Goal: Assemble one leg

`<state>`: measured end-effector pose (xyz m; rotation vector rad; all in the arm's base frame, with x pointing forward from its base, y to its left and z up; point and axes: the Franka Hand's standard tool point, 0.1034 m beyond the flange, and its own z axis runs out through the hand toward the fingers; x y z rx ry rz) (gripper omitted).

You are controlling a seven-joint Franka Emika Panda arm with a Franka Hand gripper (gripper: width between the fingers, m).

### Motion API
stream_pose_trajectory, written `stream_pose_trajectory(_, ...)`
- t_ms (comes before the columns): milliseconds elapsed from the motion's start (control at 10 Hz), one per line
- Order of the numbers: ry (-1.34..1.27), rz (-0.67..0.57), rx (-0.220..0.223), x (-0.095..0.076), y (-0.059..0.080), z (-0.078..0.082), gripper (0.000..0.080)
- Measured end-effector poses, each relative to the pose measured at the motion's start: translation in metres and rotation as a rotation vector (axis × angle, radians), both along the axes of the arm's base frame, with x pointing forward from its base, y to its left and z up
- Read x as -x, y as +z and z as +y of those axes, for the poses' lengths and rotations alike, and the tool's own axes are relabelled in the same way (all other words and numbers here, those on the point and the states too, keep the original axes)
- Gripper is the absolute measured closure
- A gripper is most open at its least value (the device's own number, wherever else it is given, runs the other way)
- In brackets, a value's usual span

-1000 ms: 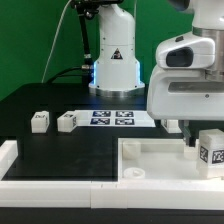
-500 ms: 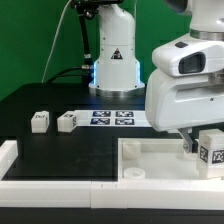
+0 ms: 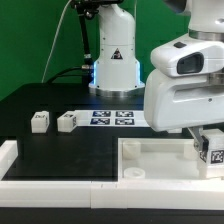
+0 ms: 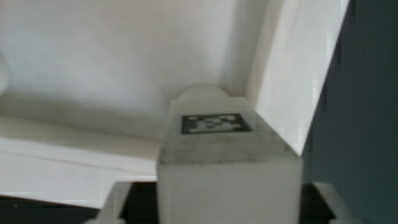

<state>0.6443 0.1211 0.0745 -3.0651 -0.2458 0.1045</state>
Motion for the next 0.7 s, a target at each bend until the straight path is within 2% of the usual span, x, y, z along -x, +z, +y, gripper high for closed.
stream_pose_trajectory(200,-0.077,0.005,0.005,0.0,-0.0001,-0.0003,0.0506)
stream_pose_trajectory(500,-0.484,0.038,0.006,-0.0008,-0.0007,-0.0033,0.0506)
stream_pose_trajectory(700,-0.824,0.063,0.029,-0.0007,-0.0018,-0.004,0.0506)
